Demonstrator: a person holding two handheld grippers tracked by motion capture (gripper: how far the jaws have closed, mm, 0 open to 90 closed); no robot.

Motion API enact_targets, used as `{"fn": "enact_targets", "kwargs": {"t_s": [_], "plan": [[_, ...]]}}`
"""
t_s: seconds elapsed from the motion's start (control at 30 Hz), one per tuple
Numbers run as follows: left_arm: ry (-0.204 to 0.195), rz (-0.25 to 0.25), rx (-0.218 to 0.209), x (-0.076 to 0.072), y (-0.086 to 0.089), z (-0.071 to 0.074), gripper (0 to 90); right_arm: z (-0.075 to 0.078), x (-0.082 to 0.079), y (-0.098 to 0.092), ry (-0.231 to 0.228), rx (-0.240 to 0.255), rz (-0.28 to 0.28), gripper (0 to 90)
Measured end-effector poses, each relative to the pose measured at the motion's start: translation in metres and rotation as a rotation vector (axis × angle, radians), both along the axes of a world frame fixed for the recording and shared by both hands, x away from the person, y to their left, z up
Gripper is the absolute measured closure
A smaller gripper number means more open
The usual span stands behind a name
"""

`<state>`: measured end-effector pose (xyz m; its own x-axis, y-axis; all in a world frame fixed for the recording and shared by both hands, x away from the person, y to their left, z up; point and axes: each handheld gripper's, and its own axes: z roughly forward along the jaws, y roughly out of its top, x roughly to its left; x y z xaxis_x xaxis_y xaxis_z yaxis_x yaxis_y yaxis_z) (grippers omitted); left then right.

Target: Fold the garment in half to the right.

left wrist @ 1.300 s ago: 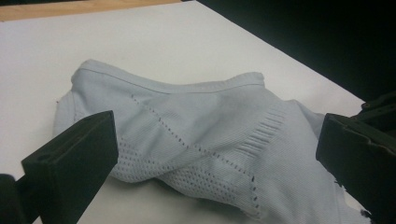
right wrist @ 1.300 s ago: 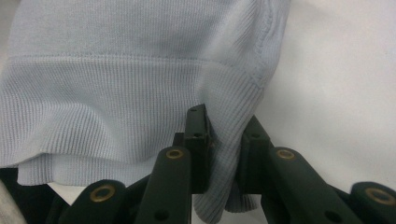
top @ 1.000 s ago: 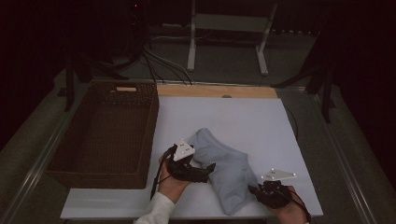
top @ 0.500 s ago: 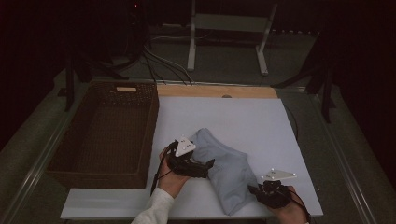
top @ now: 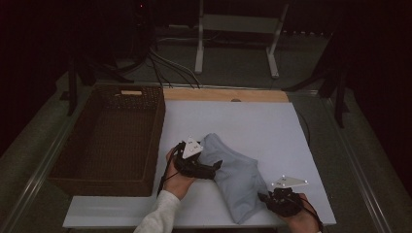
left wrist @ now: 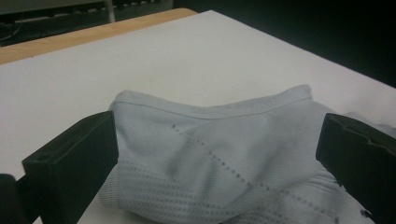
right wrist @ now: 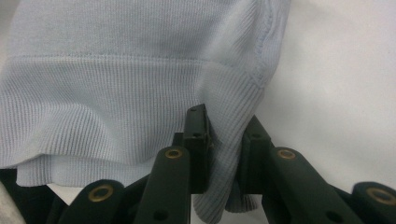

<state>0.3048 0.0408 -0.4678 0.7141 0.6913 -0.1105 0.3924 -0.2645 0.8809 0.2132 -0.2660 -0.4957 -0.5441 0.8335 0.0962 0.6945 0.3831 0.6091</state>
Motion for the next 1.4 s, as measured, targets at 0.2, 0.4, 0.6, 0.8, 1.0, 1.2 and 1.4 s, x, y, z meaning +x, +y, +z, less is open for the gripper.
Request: {"fn": "enact_targets", "kwargs": {"t_s": [0.2, 0.4, 0.6, 0.8, 1.0, 1.2, 1.4], "plan": [[0.003, 0.008, 0.01, 0.007, 0.001, -0.004, 0.0, 0.0, 0.0, 0.0, 0.0, -0.001, 0.001, 77.2], [0.013, 0.019, 0.02, 0.014, 0.002, -0.009, 0.0, 0.0, 0.0, 0.0, 0.001, -0.001, 0.002, 77.2], [0.022, 0.033, 0.011, 0.02, 0.003, -0.014, 0.1, 0.0, 0.0, 0.001, 0.001, -0.004, 0.001, 77.2], [0.031, 0.036, 0.016, 0.025, 0.004, -0.018, 0.1, 0.0, 0.0, 0.001, 0.002, -0.005, 0.001, 77.2], [0.054, 0.047, 0.018, 0.03, 0.004, -0.02, 0.1, 0.0, 0.0, 0.001, 0.001, -0.006, 0.001, 77.2], [0.115, 0.055, 0.028, 0.034, 0.003, -0.024, 0.2, 0.0, 0.0, 0.001, 0.001, -0.005, 0.002, 77.2], [0.127, 0.073, 0.032, 0.031, 0.004, -0.022, 2.8, 0.0, 0.0, 0.001, 0.002, -0.004, 0.001, 77.1]]}}
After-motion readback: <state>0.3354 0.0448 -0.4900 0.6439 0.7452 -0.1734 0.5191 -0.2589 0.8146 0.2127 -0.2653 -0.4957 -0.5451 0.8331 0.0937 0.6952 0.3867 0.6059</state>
